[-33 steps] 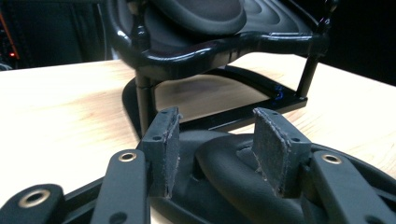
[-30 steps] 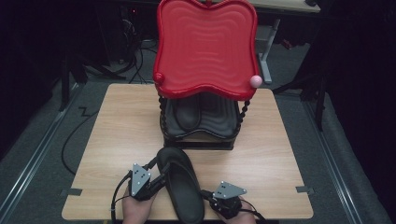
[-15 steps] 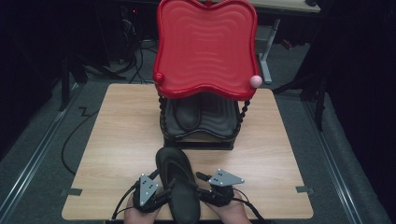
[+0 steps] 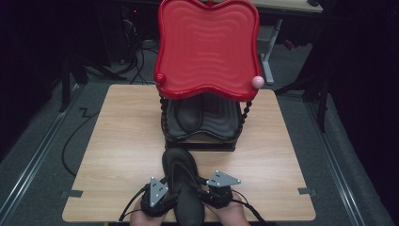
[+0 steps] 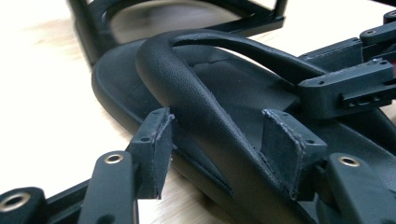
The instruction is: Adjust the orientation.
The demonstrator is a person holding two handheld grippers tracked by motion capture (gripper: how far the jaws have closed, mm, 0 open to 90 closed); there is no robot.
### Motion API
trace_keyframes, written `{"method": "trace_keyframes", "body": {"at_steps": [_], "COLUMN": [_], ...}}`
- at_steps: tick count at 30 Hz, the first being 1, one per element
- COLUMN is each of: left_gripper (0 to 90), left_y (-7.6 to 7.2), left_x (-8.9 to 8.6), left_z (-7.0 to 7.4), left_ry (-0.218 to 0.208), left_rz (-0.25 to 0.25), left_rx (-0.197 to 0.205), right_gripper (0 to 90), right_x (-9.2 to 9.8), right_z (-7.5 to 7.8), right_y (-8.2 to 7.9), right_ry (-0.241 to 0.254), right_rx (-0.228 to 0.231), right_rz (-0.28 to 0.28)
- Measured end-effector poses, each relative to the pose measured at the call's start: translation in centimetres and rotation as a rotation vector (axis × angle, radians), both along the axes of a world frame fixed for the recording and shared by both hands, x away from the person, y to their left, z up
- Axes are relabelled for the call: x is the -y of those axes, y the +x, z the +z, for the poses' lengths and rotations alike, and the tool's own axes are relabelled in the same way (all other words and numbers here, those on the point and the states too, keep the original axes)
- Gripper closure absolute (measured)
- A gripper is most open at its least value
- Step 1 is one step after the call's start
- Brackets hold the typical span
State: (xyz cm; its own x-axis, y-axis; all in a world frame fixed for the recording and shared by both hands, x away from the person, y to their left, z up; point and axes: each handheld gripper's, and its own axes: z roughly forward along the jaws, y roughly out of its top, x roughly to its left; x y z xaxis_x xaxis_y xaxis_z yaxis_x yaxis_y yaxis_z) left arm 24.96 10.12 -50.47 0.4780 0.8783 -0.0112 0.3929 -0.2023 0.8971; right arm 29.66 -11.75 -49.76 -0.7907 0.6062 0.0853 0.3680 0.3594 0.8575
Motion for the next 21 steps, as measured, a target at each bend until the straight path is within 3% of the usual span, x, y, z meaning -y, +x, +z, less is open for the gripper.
{"method": "trace_keyframes", "body": {"at_steps": [9, 21], "left_gripper": [44.0, 44.5], "left_y": [0.3, 0.4], "left_x": [3.0, 6.1], "left_z": [0.6, 1.8], "left_ry": [-0.014, -0.067], "left_rz": [-0.109, -0.241], "left_rx": [0.052, 0.126], "right_gripper": [66.4, 66.7], "right_x": [3.9, 7.8], "right_z": [0.7, 2.1], "right_y": [-1.8, -4.5], "right_ry": [0.015, 0.059], "right_rx": [0.023, 0.071], "right_rz": [-0.078, -0.184]}}
